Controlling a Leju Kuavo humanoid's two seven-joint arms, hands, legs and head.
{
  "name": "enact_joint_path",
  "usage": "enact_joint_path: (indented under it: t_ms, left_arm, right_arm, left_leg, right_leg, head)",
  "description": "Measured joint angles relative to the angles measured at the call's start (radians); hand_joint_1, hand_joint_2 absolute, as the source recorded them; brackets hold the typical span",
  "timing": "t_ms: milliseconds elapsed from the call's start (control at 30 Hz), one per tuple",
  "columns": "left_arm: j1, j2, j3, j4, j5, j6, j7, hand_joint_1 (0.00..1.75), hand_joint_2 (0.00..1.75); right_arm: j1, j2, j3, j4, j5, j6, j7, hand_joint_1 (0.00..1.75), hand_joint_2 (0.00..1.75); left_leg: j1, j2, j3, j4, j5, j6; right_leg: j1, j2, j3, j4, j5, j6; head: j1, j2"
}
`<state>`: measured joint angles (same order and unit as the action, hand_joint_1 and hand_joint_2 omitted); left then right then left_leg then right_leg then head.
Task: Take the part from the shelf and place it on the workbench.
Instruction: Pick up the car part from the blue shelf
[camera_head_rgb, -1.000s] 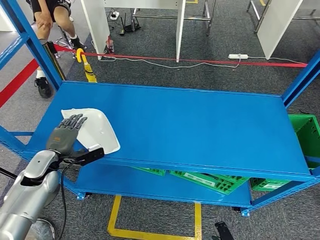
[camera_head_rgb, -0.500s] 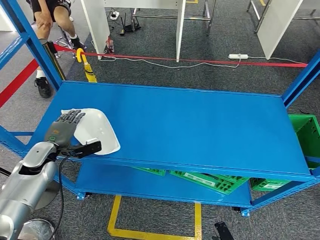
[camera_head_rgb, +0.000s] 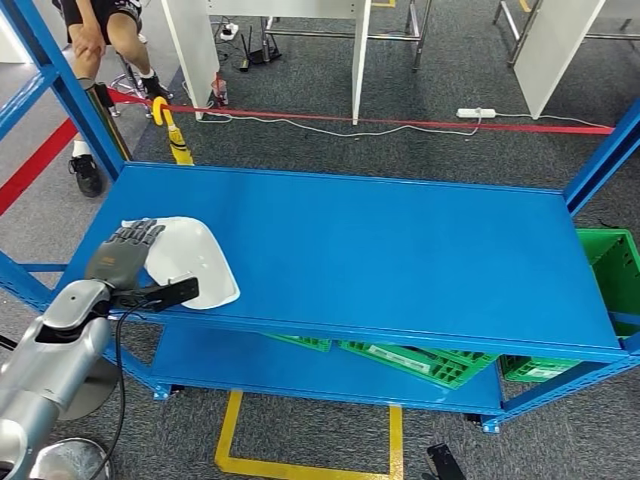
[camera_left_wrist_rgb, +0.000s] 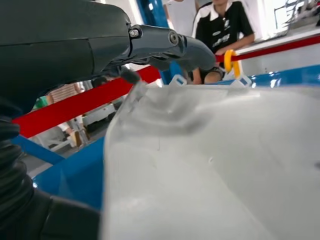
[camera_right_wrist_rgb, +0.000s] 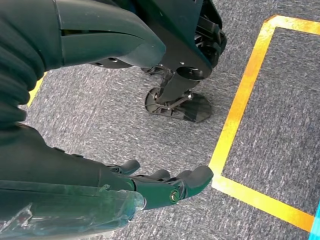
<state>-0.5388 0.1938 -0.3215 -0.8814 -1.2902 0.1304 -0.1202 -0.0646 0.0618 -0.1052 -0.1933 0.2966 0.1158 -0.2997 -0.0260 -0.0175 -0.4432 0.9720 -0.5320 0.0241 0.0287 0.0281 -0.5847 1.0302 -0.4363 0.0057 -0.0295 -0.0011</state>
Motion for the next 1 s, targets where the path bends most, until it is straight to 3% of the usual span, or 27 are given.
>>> enact_joint_path:
  t_ms: [67, 400, 1000]
  left_arm:
    - [-0.001, -0.001, -0.001, 0.012, -0.001, 0.003, 0.003, 1.75, 1.75]
    - [-0.02, -0.029, -0.005, 0.059, 0.024, 0.016, -0.015, 1.75, 1.75]
    - [-0.024, -0.092, -0.03, 0.025, 0.047, 0.064, -0.03, 1.75, 1.75]
  right_arm:
    - [0.0, 0.0, 0.0, 0.0, 0.004, 0.0, 0.002, 0.0, 1.75]
    - [0.001, 0.0, 0.003, 0.0, 0.023, 0.006, 0.007, 0.0, 1.75]
    - [0.001, 0.0, 0.004, 0.0, 0.036, 0.008, -0.002, 0.0, 1.75]
  left_leg:
    - [0.0, 0.0, 0.0, 0.0, 0.0, 0.0]
    - [0.0, 0.0, 0.0, 0.0, 0.0, 0.0]
    - [-0.001, 0.0, 0.0, 0.0, 0.0, 0.0]
  right_leg:
    - [0.0, 0.0, 0.0, 0.0, 0.0, 0.0]
    - [0.0, 0.0, 0.0, 0.0, 0.0, 0.0]
    - [-0.001, 0.0, 0.0, 0.0, 0.0, 0.0]
  head:
    - [0.0, 0.0]
    - [0.0, 0.0]
    - [0.0, 0.0]
